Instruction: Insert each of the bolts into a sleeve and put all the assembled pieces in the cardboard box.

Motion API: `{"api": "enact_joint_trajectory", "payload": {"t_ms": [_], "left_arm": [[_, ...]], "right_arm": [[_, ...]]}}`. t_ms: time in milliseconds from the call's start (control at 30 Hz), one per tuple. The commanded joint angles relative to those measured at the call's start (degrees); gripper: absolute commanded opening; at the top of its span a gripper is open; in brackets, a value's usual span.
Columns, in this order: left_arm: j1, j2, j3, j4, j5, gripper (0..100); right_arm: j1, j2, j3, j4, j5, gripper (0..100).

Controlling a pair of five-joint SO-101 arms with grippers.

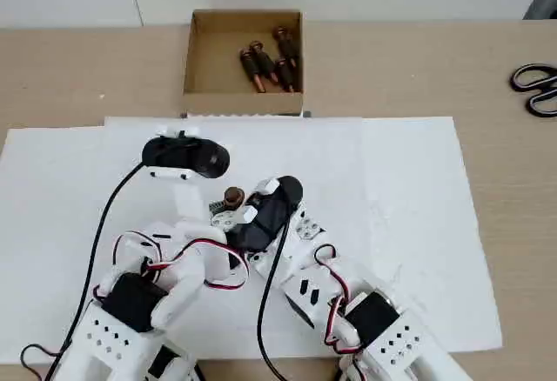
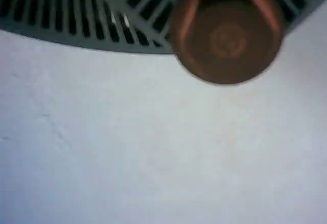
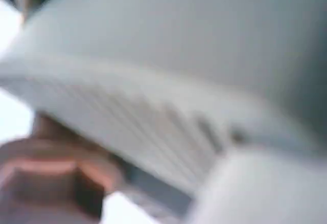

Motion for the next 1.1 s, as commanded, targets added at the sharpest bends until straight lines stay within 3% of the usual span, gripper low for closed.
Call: {"api": "enact_joint_trajectory", "payload": {"t_ms": [0, 200, 300, 667, 933, 1067], "left_arm": [[3.1, 0.4, 2.6, 1.2, -0.8, 3], [3.1, 0.4, 0.0, 1.4, -0.5, 28], [3.1, 0.4, -0.3, 1.4, -0.5, 35], [2.1, 0.4, -4.8, 2.4, -0.8, 35], [-10.5, 0.4, -8.9, 2.2, -7.6, 34], [-14.5, 0.4, -10.2, 2.2, -9.6, 26]], "right_arm": [[0.1, -1.5, -6.9, -2.0, 1.7, 0.3], [0.1, -1.5, -6.7, -1.7, 1.7, 0.3], [0.1, -1.5, -6.7, -1.6, 1.7, 0.3], [0.3, -1.5, -6.1, -1.5, 1.7, 0.3], [0.4, -1.5, -5.3, -1.5, 1.7, 0.3], [0.4, -1.3, -5.3, -1.5, 1.7, 0.3]]}}
